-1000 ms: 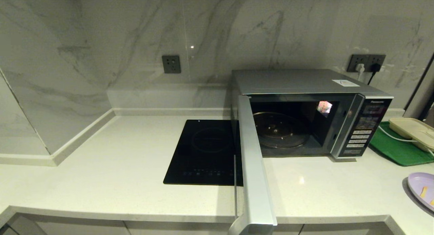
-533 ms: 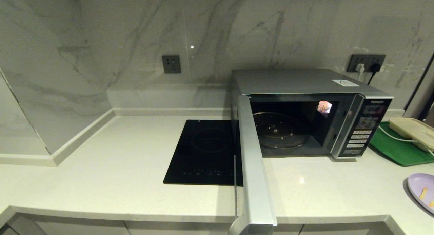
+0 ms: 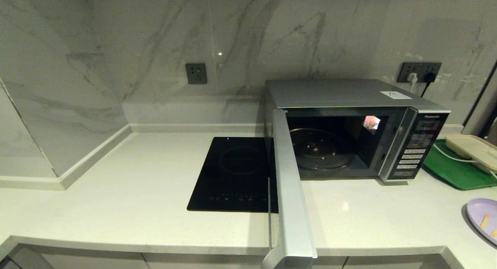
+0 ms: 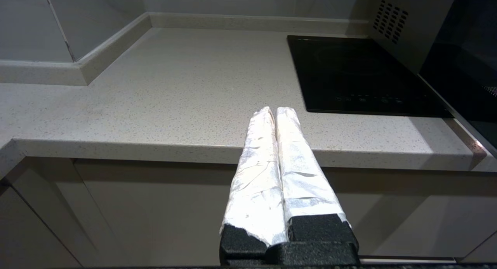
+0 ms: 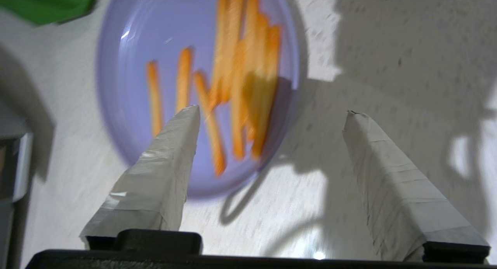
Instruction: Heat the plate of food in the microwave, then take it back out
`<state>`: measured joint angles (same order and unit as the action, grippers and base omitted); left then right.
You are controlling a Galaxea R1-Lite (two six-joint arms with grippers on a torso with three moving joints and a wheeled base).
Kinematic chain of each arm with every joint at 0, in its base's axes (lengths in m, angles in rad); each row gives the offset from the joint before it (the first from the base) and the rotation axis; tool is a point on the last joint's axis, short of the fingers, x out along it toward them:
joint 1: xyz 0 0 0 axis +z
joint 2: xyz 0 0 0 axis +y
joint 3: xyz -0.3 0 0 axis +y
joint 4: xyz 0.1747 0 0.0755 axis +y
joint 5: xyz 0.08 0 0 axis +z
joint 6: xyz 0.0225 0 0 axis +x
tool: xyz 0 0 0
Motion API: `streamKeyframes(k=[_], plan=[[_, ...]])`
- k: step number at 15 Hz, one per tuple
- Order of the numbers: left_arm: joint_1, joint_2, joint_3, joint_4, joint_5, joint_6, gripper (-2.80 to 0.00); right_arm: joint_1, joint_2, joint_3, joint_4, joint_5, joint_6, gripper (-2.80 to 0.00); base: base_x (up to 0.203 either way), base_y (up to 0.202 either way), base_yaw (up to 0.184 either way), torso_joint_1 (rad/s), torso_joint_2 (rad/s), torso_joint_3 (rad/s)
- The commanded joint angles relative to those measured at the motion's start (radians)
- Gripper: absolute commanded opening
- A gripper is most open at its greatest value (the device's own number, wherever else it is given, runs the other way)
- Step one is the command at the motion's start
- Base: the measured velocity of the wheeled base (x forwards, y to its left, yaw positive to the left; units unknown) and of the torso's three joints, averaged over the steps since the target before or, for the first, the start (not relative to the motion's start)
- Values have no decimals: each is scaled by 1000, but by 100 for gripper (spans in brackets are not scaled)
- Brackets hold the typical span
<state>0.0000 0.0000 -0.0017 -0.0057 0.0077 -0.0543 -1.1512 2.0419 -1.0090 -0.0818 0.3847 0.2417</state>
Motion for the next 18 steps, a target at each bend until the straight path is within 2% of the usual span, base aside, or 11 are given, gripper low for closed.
streamKeyframes(k=[1,3,6,7,9,11,16,18], plan=[[0,0,0,0,0,-1,-280,-4,-192,60,41,29,-25,0,0,0,0,0,0,0],[0,0,0,0,0,-1,-280,-1,-374,100,177,81,-77,0,0,0,0,0,0,0],[0,0,0,0,0,-1,-280,67,-681,95,558,146,-165,0,0,0,0,0,0,0],[0,0,0,0,0,-1,-280,125,-777,76,691,159,-183,-280,0,0,0,0,0,0],[0,0,0,0,0,-1,-280,248,-921,15,938,177,-202,-280,0,0,0,0,0,0],[0,0,0,0,0,-1,-280,306,-1008,-71,1140,188,-213,-280,0,0,0,0,0,0],[0,0,0,0,0,-1,-280,325,-1088,-264,1387,205,-219,-280,0,0,0,0,0,0],[0,0,0,0,0,-1,-280,378,-1050,-379,1455,219,-218,-280,0,0,0,0,0,0]])
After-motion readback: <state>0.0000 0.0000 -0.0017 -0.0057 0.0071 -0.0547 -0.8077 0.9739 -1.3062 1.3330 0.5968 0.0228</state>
